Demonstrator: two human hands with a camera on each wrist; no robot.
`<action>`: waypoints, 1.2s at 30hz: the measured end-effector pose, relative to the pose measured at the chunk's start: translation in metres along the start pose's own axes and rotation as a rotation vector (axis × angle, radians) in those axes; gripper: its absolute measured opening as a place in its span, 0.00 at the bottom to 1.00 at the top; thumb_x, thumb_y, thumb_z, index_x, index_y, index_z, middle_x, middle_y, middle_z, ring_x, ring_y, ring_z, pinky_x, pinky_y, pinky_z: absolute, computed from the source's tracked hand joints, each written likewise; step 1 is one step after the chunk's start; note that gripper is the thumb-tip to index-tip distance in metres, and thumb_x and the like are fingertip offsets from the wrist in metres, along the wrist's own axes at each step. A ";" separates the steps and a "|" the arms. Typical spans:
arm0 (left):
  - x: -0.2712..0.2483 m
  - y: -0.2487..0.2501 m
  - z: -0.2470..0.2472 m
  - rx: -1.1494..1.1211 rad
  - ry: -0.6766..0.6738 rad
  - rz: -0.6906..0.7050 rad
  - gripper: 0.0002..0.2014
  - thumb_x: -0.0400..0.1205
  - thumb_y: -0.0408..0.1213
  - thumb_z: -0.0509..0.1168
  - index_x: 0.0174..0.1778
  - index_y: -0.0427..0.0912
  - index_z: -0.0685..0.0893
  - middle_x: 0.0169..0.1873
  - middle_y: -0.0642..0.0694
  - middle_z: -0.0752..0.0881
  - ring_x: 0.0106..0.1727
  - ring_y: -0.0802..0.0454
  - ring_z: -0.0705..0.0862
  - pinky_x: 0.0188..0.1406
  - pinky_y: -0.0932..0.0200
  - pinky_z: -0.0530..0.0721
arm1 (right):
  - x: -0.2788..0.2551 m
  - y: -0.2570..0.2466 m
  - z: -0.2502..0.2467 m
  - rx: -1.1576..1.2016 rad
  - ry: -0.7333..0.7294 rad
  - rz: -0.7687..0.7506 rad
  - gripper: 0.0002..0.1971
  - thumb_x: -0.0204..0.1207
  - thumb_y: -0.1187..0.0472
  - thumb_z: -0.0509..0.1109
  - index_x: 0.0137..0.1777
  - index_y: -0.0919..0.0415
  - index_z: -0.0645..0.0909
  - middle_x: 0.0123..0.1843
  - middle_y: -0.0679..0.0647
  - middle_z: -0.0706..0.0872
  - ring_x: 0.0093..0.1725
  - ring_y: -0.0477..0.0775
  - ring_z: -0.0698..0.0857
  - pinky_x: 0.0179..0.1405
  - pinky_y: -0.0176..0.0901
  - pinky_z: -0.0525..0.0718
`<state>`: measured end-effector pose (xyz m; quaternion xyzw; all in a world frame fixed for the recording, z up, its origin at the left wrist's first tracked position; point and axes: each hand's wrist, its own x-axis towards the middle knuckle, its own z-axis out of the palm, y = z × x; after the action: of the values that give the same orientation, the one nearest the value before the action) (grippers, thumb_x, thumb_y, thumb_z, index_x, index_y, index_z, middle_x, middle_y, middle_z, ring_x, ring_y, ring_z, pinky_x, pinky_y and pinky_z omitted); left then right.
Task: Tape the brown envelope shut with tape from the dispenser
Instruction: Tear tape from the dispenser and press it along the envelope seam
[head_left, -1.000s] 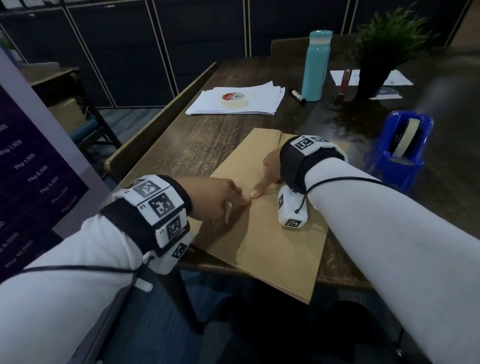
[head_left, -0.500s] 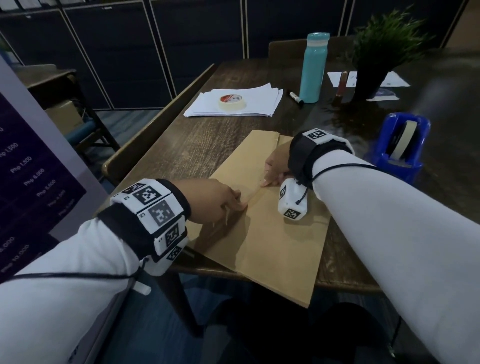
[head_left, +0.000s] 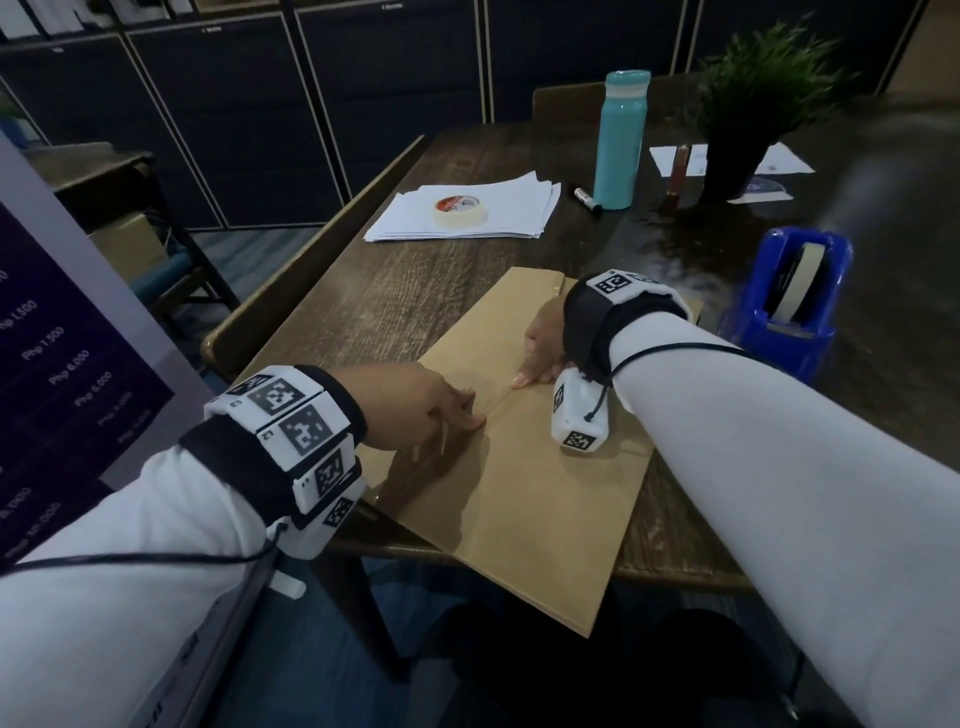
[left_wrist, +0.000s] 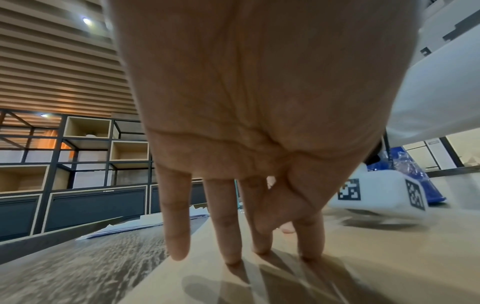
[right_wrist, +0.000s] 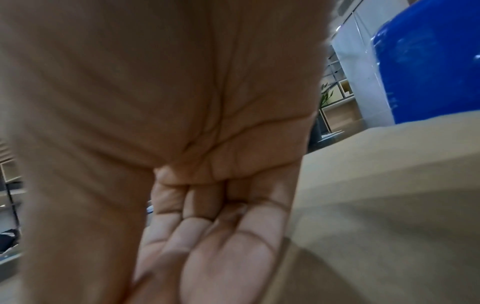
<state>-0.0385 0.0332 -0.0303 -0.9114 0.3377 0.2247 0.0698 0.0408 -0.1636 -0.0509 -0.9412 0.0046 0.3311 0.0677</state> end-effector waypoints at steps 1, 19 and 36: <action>0.000 0.000 0.000 -0.005 0.000 -0.001 0.29 0.84 0.27 0.51 0.75 0.63 0.73 0.81 0.61 0.61 0.80 0.56 0.65 0.78 0.60 0.63 | 0.000 0.002 0.000 0.027 0.005 -0.004 0.20 0.67 0.42 0.78 0.43 0.56 0.77 0.47 0.54 0.85 0.42 0.53 0.80 0.58 0.45 0.79; 0.002 -0.001 -0.004 -0.069 -0.005 -0.035 0.26 0.85 0.28 0.51 0.71 0.61 0.79 0.79 0.61 0.67 0.79 0.57 0.67 0.79 0.60 0.63 | -0.025 -0.008 0.019 0.101 0.108 -0.069 0.14 0.80 0.50 0.68 0.42 0.61 0.75 0.23 0.50 0.78 0.27 0.47 0.70 0.32 0.36 0.71; 0.031 0.076 -0.053 -0.166 0.576 0.015 0.18 0.83 0.40 0.55 0.66 0.56 0.82 0.67 0.50 0.82 0.67 0.49 0.79 0.68 0.48 0.77 | -0.159 0.088 0.026 0.331 0.954 -0.184 0.18 0.87 0.53 0.54 0.69 0.60 0.76 0.67 0.58 0.77 0.67 0.56 0.77 0.63 0.44 0.71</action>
<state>-0.0478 -0.0572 0.0044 -0.9377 0.3308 -0.0159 -0.1051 -0.1040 -0.2527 0.0170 -0.9607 0.0043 -0.1478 0.2350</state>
